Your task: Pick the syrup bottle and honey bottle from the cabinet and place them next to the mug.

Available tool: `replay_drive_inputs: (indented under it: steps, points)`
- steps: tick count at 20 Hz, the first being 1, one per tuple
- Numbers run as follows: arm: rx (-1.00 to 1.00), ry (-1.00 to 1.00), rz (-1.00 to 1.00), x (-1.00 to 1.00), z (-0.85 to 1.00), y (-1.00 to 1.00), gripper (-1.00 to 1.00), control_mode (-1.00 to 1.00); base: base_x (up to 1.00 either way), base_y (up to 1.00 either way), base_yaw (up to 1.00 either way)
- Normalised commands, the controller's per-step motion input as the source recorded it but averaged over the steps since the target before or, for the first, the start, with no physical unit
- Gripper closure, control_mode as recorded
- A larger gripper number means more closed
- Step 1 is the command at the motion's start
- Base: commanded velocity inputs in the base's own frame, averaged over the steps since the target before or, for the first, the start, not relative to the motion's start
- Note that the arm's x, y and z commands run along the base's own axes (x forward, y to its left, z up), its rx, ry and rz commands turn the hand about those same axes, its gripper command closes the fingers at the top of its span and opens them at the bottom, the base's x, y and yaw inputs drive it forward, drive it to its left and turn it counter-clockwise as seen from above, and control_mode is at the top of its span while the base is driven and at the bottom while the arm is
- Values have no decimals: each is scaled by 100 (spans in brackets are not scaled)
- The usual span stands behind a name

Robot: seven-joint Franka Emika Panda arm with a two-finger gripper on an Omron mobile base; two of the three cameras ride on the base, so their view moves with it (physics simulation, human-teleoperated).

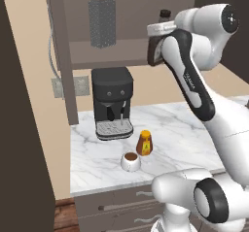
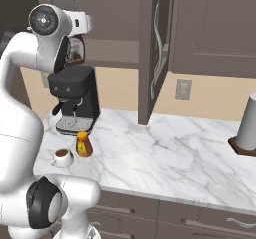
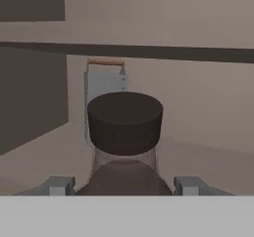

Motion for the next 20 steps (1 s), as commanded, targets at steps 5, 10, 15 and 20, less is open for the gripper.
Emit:
replay_drive_inputs:
  steps: [5, 10, 15, 20]
  points:
    - [0, 0, 4, -86, -4, -16, 100, -100, 0, 0, 0]
    - [-2, 1, 9, -49, -51, -20, 100, -100, 0, 0, 0]
    - [-3, 3, 12, -29, -68, -14, 100, -100, 0, 0, 0]
    - [-8, 7, 9, -5, -91, -1, 100, -100, 0, 0, 0]
